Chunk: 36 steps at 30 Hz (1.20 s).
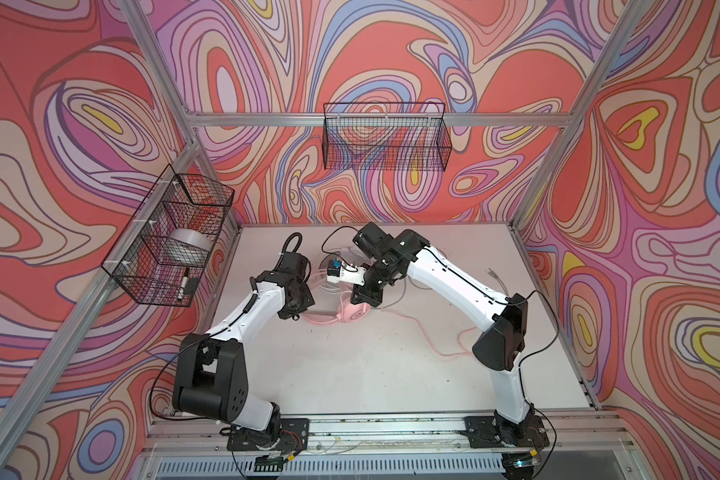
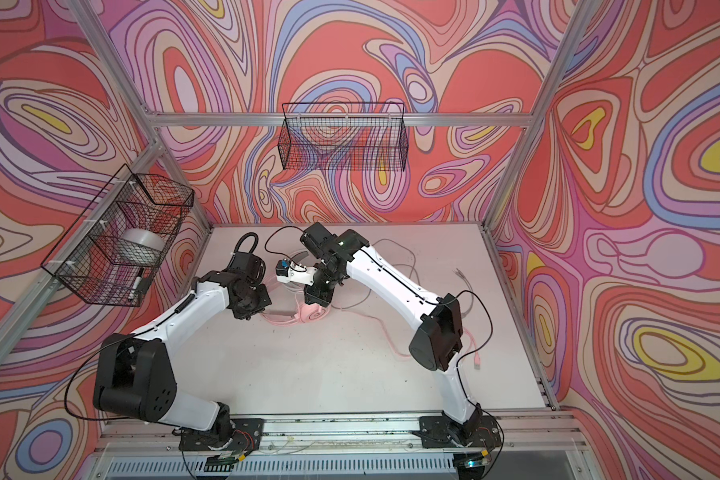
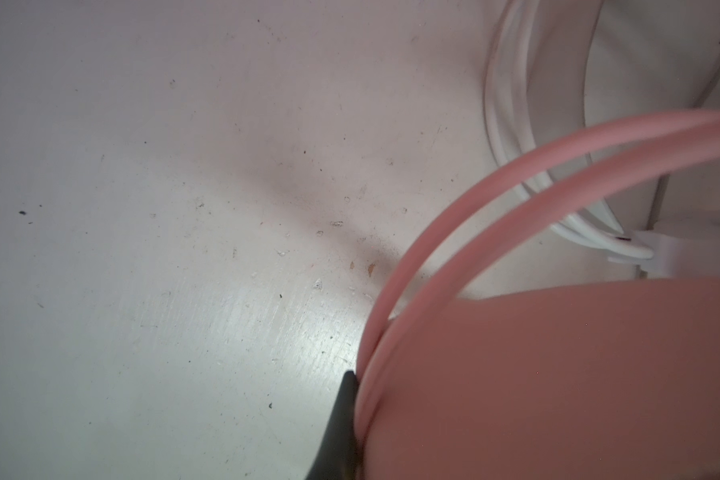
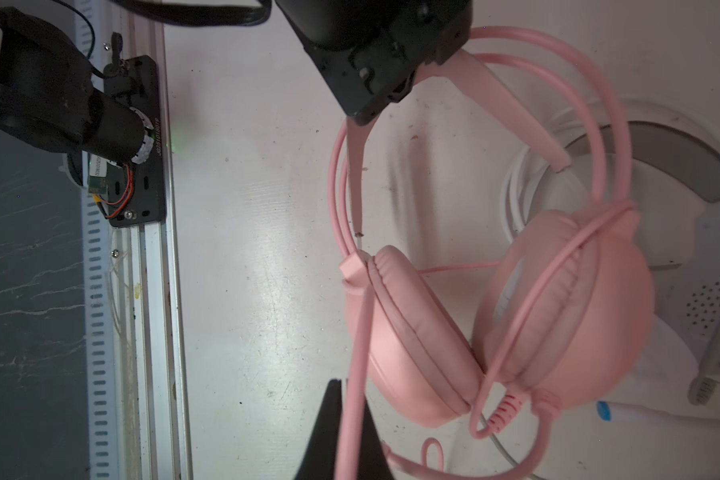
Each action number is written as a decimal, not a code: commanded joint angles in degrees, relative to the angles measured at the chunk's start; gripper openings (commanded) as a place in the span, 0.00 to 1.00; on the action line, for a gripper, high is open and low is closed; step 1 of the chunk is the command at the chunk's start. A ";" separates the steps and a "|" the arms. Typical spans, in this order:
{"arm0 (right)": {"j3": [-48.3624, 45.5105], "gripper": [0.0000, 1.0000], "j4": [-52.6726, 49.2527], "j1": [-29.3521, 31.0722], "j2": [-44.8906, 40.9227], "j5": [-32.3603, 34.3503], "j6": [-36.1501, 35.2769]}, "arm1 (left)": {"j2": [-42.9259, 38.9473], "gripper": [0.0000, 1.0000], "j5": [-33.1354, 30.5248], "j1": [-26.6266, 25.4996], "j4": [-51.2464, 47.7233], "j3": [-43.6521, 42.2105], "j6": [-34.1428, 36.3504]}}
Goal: Wrap the headphones
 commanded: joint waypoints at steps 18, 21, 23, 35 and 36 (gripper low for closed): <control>7.17 0.00 6.98 -4.89 6.79 7.96 3.18 | -1.03 0.00 8.78 -0.77 -3.36 1.12 13.74; 7.79 0.00 7.54 -5.85 7.81 7.23 4.85 | -1.21 0.00 9.35 -0.86 -3.79 0.86 15.33; 7.79 0.00 8.27 -6.15 8.30 7.25 5.67 | -1.14 0.00 9.27 -1.08 -3.83 0.62 15.76; 6.09 0.15 11.71 -8.65 9.56 6.27 10.20 | -1.27 0.00 8.03 -2.36 -4.60 0.25 17.56; 5.75 0.15 11.79 -9.08 9.58 5.70 10.68 | -1.28 0.00 8.12 -2.36 -4.63 0.24 17.78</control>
